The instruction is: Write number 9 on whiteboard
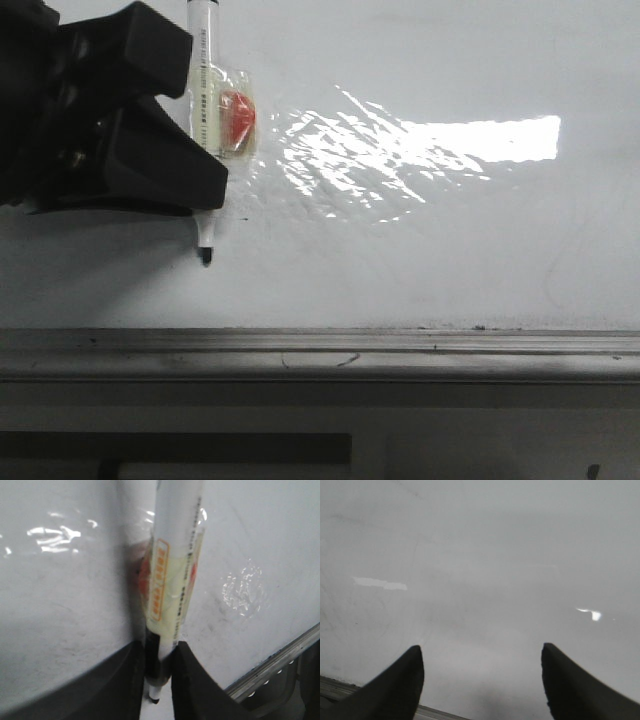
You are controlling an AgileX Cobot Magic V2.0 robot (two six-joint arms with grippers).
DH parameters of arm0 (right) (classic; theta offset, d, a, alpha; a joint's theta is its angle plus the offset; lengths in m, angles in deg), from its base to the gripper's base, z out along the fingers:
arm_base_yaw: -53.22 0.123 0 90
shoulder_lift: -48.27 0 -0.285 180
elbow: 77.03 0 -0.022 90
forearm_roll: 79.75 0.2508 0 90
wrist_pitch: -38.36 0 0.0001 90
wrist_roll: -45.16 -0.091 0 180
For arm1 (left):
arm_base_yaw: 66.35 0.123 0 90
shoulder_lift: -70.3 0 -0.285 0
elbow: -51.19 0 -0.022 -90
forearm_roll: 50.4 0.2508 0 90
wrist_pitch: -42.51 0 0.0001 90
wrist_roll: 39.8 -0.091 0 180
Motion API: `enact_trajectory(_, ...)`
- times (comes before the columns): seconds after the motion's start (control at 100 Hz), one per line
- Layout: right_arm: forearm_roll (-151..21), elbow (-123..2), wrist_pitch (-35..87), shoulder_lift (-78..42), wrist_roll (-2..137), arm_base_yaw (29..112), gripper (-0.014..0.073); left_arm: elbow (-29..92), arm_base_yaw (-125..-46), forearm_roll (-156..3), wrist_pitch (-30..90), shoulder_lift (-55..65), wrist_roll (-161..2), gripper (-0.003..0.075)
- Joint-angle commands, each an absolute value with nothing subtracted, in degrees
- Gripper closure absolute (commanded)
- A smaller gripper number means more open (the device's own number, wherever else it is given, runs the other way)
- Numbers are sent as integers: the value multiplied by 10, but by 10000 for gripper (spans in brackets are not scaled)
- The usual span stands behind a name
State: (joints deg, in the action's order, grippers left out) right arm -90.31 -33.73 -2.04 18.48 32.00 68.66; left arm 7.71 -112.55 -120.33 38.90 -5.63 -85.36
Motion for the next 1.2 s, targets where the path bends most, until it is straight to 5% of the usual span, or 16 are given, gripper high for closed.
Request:
enact_trajectory(0.0, -883, -362, 14, 175, 342, 693, 154, 96, -1123, -1181, 383, -43, -859, 741)
enact_trajectory(0.26, -512, -384, -49, 136, 743, 760, 154, 101, -1157, -977, 154, 13, -991, 741)
enact_trajectory(0.64, -259, -386, -46, -30, 1060, 827, 153, 101, -1191, -965, 209, 18, -1129, 741)
enact_trajectory(1.19, -230, -449, 45, -180, 1092, 914, 154, 101, -1191, -965, 254, 18, -1171, 741)
